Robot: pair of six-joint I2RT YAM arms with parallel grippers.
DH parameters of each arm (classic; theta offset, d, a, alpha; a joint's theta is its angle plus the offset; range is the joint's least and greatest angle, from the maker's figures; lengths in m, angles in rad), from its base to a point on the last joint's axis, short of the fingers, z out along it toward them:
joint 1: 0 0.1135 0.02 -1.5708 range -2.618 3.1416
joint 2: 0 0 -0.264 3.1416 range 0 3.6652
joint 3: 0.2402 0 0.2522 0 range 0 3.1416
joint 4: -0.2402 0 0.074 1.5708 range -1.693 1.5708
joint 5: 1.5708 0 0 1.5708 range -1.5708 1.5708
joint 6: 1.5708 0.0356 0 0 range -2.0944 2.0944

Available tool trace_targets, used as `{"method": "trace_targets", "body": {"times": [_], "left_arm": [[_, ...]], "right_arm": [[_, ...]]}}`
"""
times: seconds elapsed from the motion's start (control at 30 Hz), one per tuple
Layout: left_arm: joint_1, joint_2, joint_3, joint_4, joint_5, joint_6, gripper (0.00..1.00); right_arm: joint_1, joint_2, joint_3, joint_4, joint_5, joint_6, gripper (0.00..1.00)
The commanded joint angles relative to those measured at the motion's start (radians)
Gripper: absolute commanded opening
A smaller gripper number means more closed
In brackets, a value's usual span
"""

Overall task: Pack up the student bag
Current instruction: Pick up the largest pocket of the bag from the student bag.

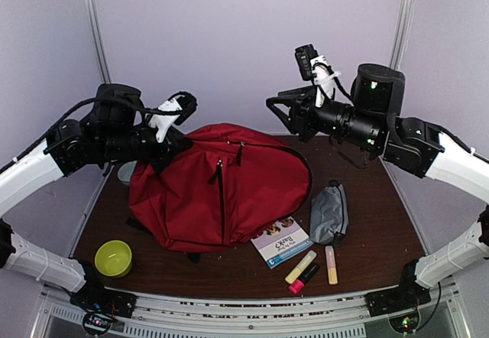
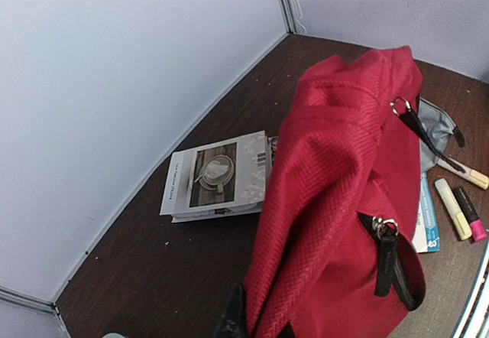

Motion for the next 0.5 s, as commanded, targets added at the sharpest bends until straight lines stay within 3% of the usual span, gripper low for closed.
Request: {"method": "trace_targets", "body": {"times": [0.0, 0.23, 0.47], "left_arm": [[0.0, -0.05, 0.021, 0.146, -0.039, -0.101, 0.0], [0.0, -0.049, 0.013, 0.147, -0.054, -0.119, 0.0], [0.0, -0.048, 0.0, 0.167, -0.057, -0.115, 0.0]], "right_arm": [[0.061, -0.009, -0.06, 0.095, 0.163, 0.369, 0.34], [0.094, 0.058, -0.036, -0.036, 0.13, 0.531, 0.36], [0.161, 0.117, -0.054, -0.071, 0.161, 0.53, 0.43]]}}
